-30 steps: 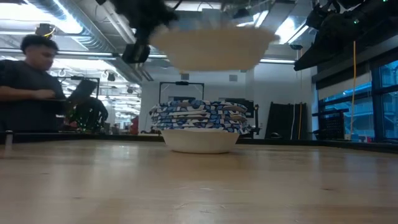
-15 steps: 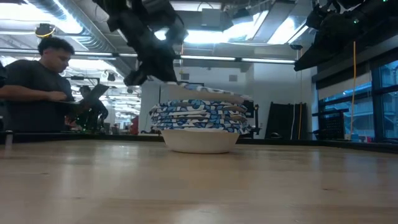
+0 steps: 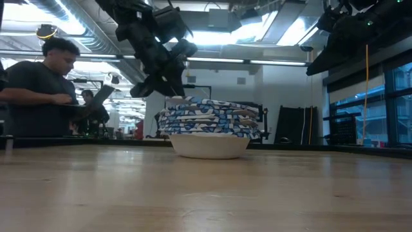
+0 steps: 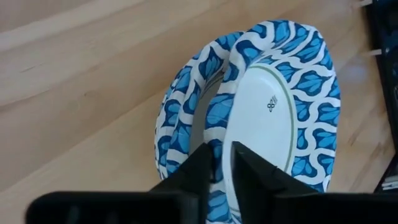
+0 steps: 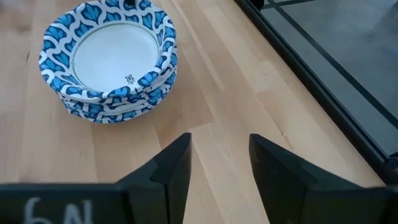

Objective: Nest bowls inside each other
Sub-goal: Stack the white bowl on top of the other white bowls

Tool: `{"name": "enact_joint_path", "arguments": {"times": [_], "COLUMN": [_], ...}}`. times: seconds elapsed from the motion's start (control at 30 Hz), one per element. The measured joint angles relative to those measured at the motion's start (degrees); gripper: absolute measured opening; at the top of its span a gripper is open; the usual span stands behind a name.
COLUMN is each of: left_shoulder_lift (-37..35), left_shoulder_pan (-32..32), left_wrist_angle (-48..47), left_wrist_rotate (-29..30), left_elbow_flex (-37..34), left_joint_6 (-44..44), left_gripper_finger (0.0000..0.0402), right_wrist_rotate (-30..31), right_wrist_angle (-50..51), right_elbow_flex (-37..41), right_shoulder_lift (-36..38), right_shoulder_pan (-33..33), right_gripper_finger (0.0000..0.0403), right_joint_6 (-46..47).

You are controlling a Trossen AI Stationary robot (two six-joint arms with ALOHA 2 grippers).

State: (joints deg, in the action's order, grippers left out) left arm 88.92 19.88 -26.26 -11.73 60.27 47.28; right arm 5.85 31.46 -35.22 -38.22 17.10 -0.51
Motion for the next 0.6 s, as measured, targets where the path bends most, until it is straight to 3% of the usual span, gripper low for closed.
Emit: {"name": "enact_joint_path", "arguments": {"times": [0.33, 0.47, 0.6], "left_shoulder_lift": [-1.1, -3.7, -7.5], "left_shoulder_pan": [-0.8, -1.2, -1.4], "left_wrist_angle": [0.1, -0.1, -2.0], "left_wrist_rotate": [1.1, 2.0, -2.8], "left_elbow_flex": [0.0, 0.0, 0.0], "left_joint_6": [-5.0, -9.9, -14.4], "left_gripper_finger": [0.0172, 0.0187, 0.0186], "right_wrist_rotate": [0.0, 0.0, 0.1], "right_wrist_angle": [0.0, 0.0, 0.1], "right_elbow_flex": [0.0, 0.0, 0.0], "right_shoulder_lift": [0.0, 0.0, 0.0], "right_shoulder_pan": [0.0, 0.0, 0.0], "right_gripper_finger": [0.0162, 0.0162, 0.0162], "right_joint_6": [-1.5, -1.5, -1.5]}}
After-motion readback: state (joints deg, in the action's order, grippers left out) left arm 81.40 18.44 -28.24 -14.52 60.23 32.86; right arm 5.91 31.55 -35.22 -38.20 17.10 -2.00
